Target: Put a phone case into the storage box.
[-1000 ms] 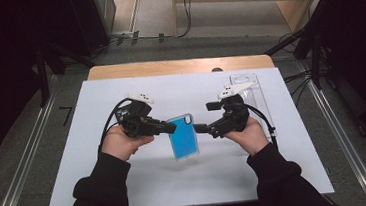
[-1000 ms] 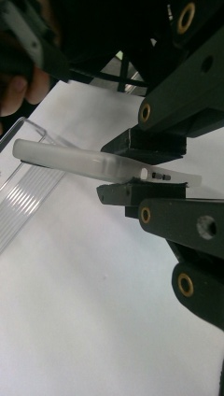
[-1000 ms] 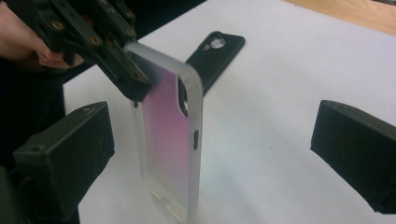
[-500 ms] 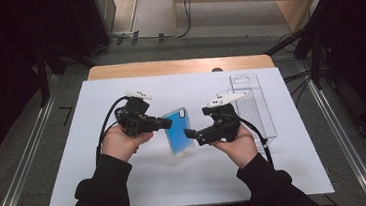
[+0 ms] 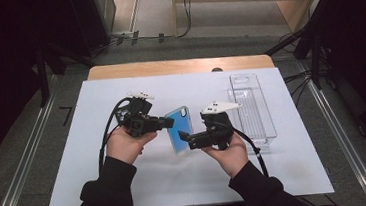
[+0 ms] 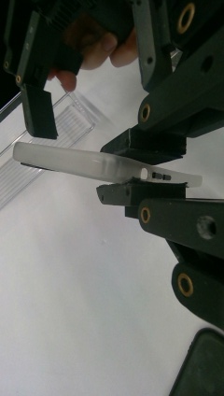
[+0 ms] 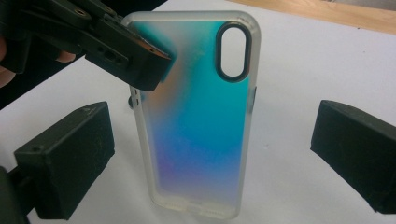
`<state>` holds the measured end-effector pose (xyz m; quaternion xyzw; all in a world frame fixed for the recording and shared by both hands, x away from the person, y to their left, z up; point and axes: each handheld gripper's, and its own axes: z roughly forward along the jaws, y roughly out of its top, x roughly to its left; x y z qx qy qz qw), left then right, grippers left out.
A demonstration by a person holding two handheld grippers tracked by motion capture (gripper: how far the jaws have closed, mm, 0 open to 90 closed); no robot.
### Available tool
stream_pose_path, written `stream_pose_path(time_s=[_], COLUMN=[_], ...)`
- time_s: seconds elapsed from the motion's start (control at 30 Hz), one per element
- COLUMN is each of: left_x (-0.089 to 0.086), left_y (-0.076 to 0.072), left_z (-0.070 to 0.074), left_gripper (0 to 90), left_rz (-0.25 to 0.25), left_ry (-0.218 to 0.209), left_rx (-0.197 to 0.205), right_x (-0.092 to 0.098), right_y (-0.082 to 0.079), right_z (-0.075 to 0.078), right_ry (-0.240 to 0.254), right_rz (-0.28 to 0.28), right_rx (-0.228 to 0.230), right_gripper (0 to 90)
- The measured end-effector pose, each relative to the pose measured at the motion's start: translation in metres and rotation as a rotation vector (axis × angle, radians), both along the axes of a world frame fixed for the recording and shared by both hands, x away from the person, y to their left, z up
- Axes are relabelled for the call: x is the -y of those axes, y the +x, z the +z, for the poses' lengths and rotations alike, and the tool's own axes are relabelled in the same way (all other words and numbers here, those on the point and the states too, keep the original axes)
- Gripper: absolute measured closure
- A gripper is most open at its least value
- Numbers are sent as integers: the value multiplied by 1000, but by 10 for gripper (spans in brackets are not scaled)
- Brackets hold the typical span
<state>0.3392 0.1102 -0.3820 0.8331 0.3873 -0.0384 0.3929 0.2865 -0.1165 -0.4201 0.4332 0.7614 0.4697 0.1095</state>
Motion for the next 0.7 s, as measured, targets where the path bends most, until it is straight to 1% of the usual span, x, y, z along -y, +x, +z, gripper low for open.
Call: stream_pose_path(time_s=[0.1,0.2,0.47,0.53,0.7], left_x=[1,2,9,9,12], left_y=[-1,-1,-4,-5,-7], left_z=[0,0,0,0,1], left_gripper=[808,808,808,808,808], left_rz=[6,10,-3,-3,-8], left_ry=[-4,-16,-12,-25,-35], left_rx=[-3,-8,-9,-12,-14], right_x=[-3,-6,-13,-14,-18], right_y=[0,1,5,6,8], right_z=[-3,-6,-12,-14,-16], right_ry=[-18,-16,-30,-33,-40], right_rz=[-9,-7,-16,-14,-12], right_rx=[2,-4,-14,-11,-13], right_gripper=[0,0,0,0,0])
